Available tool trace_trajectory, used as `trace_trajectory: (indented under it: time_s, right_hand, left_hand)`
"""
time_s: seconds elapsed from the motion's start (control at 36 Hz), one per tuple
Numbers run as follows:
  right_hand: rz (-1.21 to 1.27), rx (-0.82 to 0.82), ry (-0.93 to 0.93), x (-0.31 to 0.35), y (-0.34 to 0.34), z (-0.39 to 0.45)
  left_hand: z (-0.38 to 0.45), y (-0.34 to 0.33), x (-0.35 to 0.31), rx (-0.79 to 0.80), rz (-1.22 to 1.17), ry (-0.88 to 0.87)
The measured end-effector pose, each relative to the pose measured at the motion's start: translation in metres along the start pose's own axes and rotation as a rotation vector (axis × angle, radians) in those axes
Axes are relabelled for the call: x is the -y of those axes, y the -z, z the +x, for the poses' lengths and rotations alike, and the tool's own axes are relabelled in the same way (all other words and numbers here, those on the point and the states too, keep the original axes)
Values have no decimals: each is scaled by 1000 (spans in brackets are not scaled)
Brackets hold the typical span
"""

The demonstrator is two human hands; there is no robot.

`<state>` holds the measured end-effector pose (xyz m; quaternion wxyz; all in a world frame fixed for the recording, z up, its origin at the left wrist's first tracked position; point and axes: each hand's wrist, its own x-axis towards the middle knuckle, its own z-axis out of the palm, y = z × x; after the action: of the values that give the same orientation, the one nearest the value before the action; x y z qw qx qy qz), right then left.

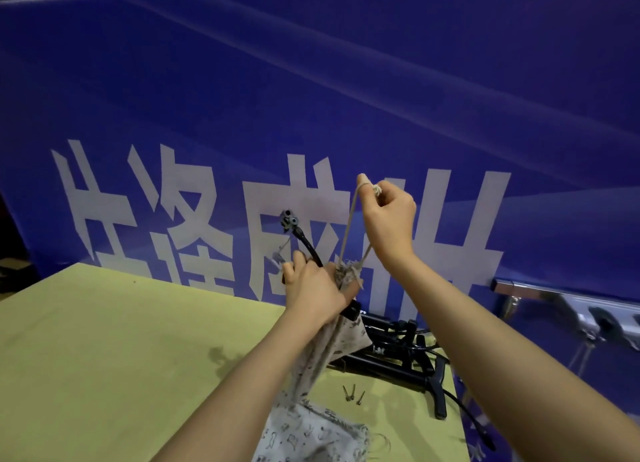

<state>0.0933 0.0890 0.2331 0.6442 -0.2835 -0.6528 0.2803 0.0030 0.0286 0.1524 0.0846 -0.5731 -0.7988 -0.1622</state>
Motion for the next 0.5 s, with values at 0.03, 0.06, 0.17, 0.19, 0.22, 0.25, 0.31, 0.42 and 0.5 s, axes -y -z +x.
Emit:
trace_trajectory:
  time_s: [0.03,0.06,0.17,0.19,0.22,0.25,0.31,0.42,0.5]
  right_hand:
    - [1,-6,1,4,2,2]
    - [10,-10,5,8,5,4]
    - [36,-24,43,22,23,9]
    - [40,-28,60,27,30,11]
    - [42,-29,74,31,34,12]
    - [42,-27,88,36,41,13]
    - [48,-15,119,45,59,15]
    - [33,5,133,51,98,13]
    - [17,7,88,42,130,9]
  left_hand:
    - [0,3,-3,-16,7,-10]
    - [0,5,-7,-27,10,-13]
    - [-5,12,-28,-36,-7,20]
    - [-7,16,-36,-37,-24,33]
    - [-8,20,-42,-35,-41,50]
    - [-10,24,-50,-33,-60,74]
    - [-12,31,-71,-31,-126,136]
    - [-19,33,-112,36,-209,232]
    - [-31,33,-145,134,-173,234]
